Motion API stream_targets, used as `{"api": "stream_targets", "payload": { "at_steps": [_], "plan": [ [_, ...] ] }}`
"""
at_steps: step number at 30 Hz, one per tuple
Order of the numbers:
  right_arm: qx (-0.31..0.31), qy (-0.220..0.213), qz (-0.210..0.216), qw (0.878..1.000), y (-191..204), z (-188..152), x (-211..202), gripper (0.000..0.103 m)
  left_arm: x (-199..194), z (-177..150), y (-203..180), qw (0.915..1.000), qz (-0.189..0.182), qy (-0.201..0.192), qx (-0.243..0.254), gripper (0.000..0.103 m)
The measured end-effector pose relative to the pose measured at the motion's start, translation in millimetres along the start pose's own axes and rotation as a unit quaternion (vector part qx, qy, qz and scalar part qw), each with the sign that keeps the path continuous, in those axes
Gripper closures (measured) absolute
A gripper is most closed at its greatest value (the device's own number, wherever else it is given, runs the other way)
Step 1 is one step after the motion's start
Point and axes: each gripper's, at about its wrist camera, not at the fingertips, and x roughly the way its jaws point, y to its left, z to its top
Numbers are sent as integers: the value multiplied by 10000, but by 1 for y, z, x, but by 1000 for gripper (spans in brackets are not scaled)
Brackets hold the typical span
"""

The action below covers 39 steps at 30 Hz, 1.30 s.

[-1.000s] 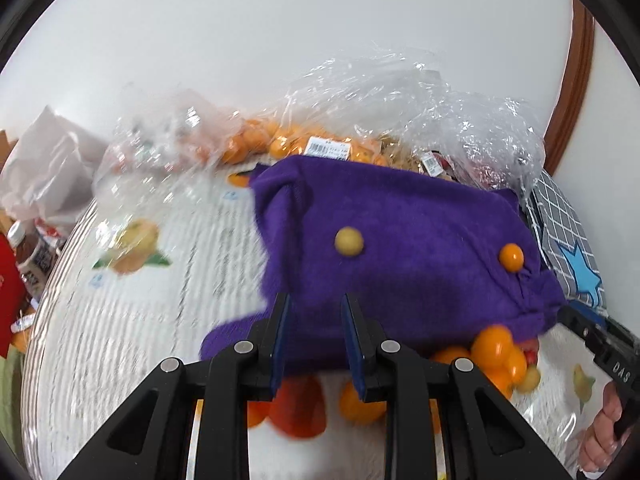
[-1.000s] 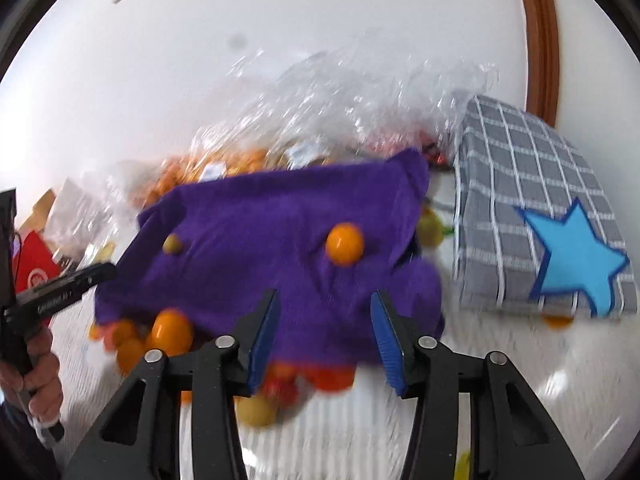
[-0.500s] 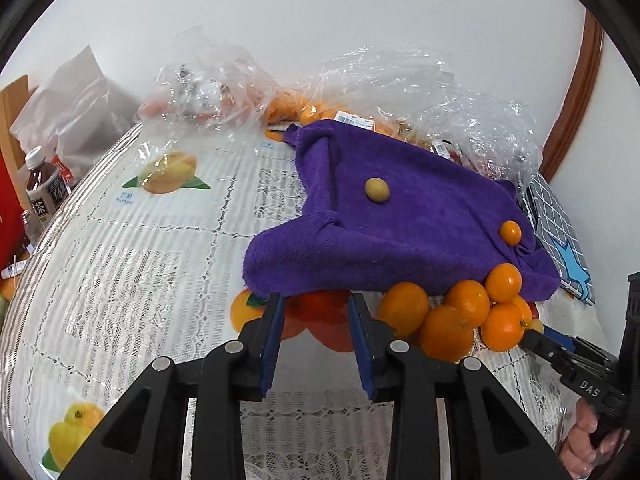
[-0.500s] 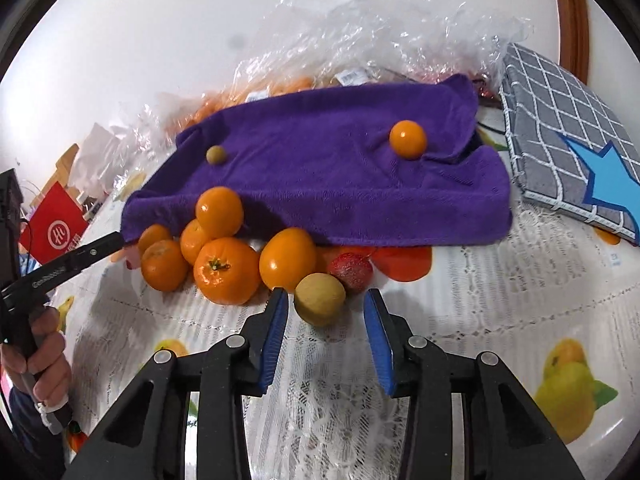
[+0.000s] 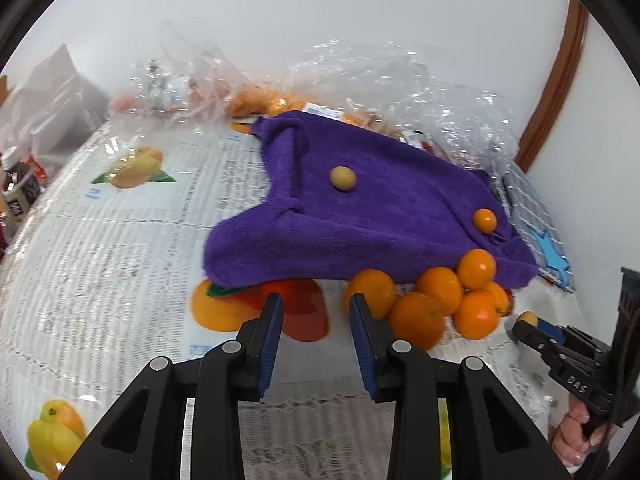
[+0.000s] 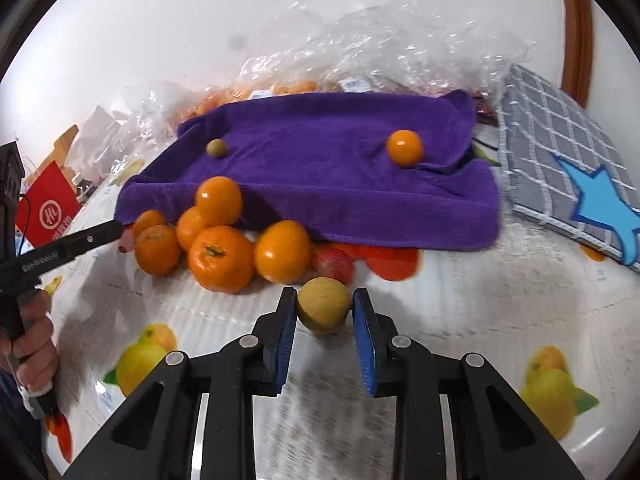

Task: Organize fruits
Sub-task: 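Grasp a yellow-brown round fruit from the table with the right gripper, then grasp an orange with the left gripper while the right gripper holds its fruit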

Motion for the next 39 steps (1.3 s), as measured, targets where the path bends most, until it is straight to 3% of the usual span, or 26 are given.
{"api": "stream_targets", "payload": {
  "at_steps": [7, 16, 18, 27, 32, 39],
  "plan": [
    [293, -33, -83, 9995, -23, -11, -12, 75, 10, 8, -9, 9991, -343, 182, -144, 70],
    [182, -80, -54, 9998, -17, -12, -13, 75, 25, 12, -12, 9970, -548, 429, -337, 70],
    [214, -60, -43, 9997, -17, -12, -12, 75, 25, 12, -12, 9962, -656, 432, -367, 75],
    [305, -38, -58, 9995, -21, -10, -11, 75, -1, 8, 2, 9994, -162, -8, -319, 80],
    [351, 1, -49, 9994, -22, -10, -9, 75, -3, 7, 10, 9990, -202, 49, -386, 80],
    [361, 23, -51, 9993, -22, -10, -8, 75, 0, 4, 2, 9997, -32, 101, -209, 62]
  ]
}}
